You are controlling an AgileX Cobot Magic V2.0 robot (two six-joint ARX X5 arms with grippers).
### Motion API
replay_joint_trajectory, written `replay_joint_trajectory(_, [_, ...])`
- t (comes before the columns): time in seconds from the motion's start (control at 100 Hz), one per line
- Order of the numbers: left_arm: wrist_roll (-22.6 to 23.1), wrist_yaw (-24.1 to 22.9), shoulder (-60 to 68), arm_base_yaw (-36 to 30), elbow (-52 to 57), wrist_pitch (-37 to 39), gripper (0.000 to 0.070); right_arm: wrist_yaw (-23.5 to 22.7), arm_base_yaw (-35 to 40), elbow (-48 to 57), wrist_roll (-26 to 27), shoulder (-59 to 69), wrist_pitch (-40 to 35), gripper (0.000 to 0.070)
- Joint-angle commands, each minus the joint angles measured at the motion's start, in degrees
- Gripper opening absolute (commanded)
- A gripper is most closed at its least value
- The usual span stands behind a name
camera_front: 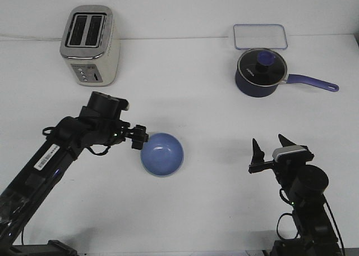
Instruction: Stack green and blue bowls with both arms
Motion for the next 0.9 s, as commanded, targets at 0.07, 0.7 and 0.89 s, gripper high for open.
replay_joint_trajectory(0.07, [1.3, -8.8, -4.7, 3.3, 1.3, -0.7, 0.0432, -0.1, 0.1, 0.3, 0.8, 0.1, 0.7, 0.0557])
replay_joint_trajectory(0.7, [3.6, -11.6, -38.8, 15.2, -25.5, 18.1, 0.0431, -0.1, 0.1, 0.3, 0.8, 0.1, 0.7, 0.0557])
replay_joint_trajectory(0.89, [3.3, -11.6, -47.0, 15.2, -41.7, 29.0, 0.0431, -0.1, 0.1, 0.3, 0.8, 0.1, 0.7, 0.0557])
